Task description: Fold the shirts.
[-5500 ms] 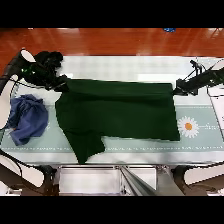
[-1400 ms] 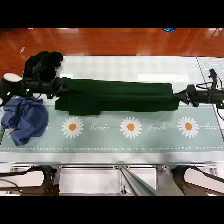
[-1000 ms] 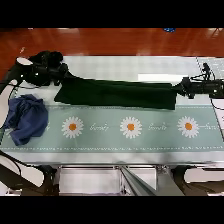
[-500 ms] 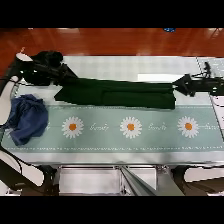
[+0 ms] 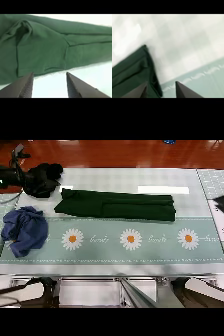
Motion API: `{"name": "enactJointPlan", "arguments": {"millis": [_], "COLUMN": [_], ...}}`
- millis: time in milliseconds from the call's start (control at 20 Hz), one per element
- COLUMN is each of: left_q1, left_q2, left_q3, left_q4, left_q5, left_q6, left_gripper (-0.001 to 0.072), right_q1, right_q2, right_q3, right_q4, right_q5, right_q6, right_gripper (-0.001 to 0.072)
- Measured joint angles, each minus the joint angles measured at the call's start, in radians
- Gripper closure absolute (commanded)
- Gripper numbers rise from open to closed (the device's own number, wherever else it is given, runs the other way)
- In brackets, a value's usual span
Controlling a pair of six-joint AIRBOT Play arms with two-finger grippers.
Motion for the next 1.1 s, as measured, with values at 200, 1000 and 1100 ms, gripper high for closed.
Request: {"name": "enactJointPlan", "arguments": {"millis": [200, 1000, 1100], "left_q1": [-0.101, -0.174, -0.174], "left_q2": [0.191, 0.259, 0.259], "left_q3": [-0.312, -0.486, -0.486], "left_q4": [0.004, 0.006, 0.007], "left_q5": [0.191, 0.299, 0.298], "left_q6": [0.023, 0.011, 0.008], "left_gripper": [0.0207, 0.0402, 0.0686], "right_q1": [0.002, 0.453, 0.479], "right_q2": [-0.080, -0.444, -0.430], "right_q3": [-0.115, 0.113, 0.138], "right_q4": [0.047, 0.176, 0.170], "right_q5": [-0.031, -0.083, -0.052], "right_q6": [-0.011, 0.050, 0.035], "right_gripper": [0.0303, 0.0686, 0.0686]}}
